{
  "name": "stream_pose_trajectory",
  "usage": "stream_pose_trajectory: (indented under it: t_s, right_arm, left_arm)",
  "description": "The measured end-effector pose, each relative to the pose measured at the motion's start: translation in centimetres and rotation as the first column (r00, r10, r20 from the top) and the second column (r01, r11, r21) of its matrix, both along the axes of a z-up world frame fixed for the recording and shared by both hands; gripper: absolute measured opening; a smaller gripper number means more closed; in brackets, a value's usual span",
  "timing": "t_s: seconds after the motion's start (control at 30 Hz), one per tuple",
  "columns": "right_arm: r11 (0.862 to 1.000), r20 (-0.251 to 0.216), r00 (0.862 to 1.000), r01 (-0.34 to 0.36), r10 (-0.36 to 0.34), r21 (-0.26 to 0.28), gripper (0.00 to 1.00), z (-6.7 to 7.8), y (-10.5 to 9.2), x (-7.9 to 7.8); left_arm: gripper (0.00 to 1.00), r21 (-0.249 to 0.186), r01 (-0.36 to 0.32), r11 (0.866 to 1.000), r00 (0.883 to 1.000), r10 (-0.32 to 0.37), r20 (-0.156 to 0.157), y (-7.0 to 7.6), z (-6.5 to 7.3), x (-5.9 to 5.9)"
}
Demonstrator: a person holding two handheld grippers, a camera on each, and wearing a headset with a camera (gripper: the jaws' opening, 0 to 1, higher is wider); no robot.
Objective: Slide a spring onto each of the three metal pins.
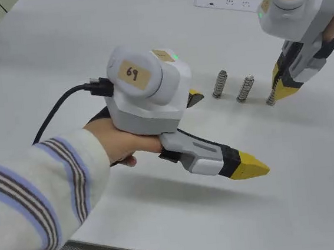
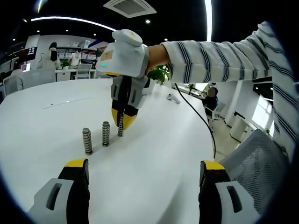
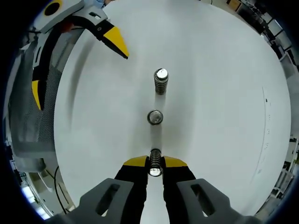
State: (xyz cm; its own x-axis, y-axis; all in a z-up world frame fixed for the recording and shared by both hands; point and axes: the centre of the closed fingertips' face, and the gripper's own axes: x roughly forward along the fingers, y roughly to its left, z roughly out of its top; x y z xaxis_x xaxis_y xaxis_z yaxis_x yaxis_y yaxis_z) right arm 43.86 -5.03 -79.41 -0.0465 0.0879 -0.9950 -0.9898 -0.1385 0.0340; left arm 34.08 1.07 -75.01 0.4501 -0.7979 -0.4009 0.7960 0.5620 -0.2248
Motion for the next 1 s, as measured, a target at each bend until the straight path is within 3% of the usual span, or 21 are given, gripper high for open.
stream_pose_trajectory:
  t_s: [0.17, 0.67, 0.87, 1.0]
  right_arm:
    - [1.000, -0.019, 1.000, -0.007, 0.007, -0.001, 0.09, -0.3, -0.1, -0.6]
    - [0.999, 0.000, 0.999, -0.038, 0.038, -0.005, 0.12, -0.4, 0.0, -0.2]
    - [0.999, -0.022, 1.000, -0.020, 0.020, 0.027, 0.14, 0.0, 0.1, -0.7]
    - [0.999, -0.013, 1.000, -0.014, 0.014, 0.037, 0.15, 0.4, -0.1, -0.7]
  left_arm:
    - [0.96, 0.000, -0.002, 1.000, 1.000, 0.002, -0.003, 0.0, -0.1, 0.2]
    - [0.96, 0.030, 0.004, 1.000, 1.000, -0.004, 0.001, 0.7, -0.3, 0.0]
    - [0.96, 0.036, 0.000, 0.999, 1.000, 0.000, 0.000, 1.0, -0.2, 0.0]
    - [0.94, 0.049, 0.002, 0.999, 1.000, -0.002, -0.001, 1.4, -0.2, -0.2]
